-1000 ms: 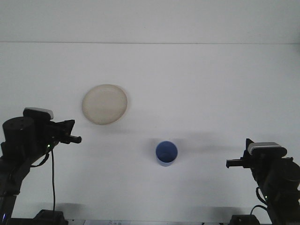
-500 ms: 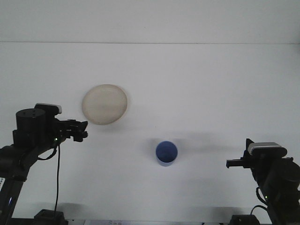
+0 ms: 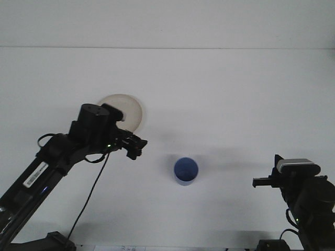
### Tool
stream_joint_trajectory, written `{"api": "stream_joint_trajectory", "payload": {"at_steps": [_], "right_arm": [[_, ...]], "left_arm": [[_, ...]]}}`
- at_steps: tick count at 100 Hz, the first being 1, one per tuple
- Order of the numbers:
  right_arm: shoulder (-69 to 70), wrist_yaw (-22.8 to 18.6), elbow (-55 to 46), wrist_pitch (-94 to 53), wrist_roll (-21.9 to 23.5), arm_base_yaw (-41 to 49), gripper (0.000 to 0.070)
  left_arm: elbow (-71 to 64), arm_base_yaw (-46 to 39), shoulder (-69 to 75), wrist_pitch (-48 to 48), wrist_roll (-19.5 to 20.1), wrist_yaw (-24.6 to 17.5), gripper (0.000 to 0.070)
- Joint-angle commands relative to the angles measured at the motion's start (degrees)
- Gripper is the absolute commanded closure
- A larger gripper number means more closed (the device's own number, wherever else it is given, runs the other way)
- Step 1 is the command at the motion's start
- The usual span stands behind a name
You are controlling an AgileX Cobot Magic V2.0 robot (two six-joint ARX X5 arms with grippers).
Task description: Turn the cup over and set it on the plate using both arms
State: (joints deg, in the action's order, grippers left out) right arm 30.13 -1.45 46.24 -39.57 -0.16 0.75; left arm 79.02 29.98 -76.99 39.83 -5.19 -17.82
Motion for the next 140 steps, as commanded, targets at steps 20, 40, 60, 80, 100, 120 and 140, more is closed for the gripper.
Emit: {"api": "stream_joint_trajectory", "payload": {"at_steps": [20,40,60,80,100,120,140], "right_arm": [[0.3,0.0,0.6,0.6,0.4,0.1,0.07],[0.3,0.0,0.6,0.6,0.4,0.1,0.07],[0.3,0.0,0.6,0.6,0.4,0.1,0.07],[0.3,0.0,0.6,0.6,0.4,0.1,0.07],[0.3,0.0,0.6,0.6,0.4,0.1,0.07],[0.3,0.0,0.6,0.6,0.4,0.1,0.07],[0.3,0.0,0.6,0.6,0.4,0.1,0.07]], "left_arm": [[9.6,7.9,-13.5,3.1,4.2,-0.2,0.0282],[10.7,12.4,-19.1,3.9,6.3,-0.1,0.0281],[10.7,15.5,-22.6,3.8,7.3,1.4,0.0282],[10.7,16.5,-26.1,3.1,7.5,4.6,0.0282],[10.7,16.6,-29.0,0.2,7.3,4.6,0.0432],[11.8,16.8,-29.1,1.6,7.1,4.5,0.0692],[19.0,14.6,-29.1,4.9,5.7,9.9,0.0692]]}}
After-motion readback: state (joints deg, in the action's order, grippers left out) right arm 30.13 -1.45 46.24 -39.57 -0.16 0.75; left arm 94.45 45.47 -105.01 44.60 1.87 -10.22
